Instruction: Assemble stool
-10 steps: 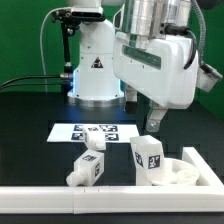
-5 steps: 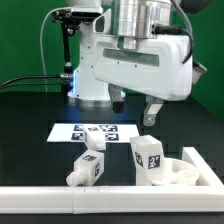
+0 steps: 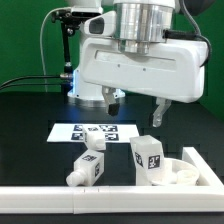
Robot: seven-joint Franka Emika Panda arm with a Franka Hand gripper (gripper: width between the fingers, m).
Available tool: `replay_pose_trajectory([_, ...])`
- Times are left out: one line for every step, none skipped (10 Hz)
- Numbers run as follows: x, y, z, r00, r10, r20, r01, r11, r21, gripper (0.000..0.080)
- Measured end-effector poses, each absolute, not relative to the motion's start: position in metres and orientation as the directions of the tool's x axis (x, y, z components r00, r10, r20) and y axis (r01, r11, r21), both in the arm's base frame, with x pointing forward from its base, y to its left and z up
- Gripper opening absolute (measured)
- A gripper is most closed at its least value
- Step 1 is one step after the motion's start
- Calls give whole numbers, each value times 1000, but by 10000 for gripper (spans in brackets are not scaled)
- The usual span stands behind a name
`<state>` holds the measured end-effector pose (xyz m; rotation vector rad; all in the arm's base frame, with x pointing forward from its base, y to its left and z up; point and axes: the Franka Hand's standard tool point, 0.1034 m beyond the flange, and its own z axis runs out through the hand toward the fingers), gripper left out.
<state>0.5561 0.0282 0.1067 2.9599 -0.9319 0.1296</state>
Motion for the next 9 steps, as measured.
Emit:
replay_pose_trajectory([548,22,105,863,-499,83,-501,-865,4,649])
replay_pose_trajectory([543,15,106,934,-349,77,-351,-936,18,649])
replay_pose_trajectory([542,14,105,961,-264,83,-266,-964,25,649])
replay_pose_trajectory([543,13,105,974,-210,81,-213,-976,31,649])
replay_pose_trajectory([543,13,105,985,-153,79,-157,-987,36,649])
replay_pose_trajectory([542,13,105,990,-121,78,-124,-991,39,649])
replay_pose_trajectory([540,9,104,997,-30,66,-33,-999,42,649])
replay_pose_trajectory([534,-1,101,999,36,38,35,-998,42,649])
replay_pose_trajectory([523,-9,95,996,90,-2,90,-995,37,649])
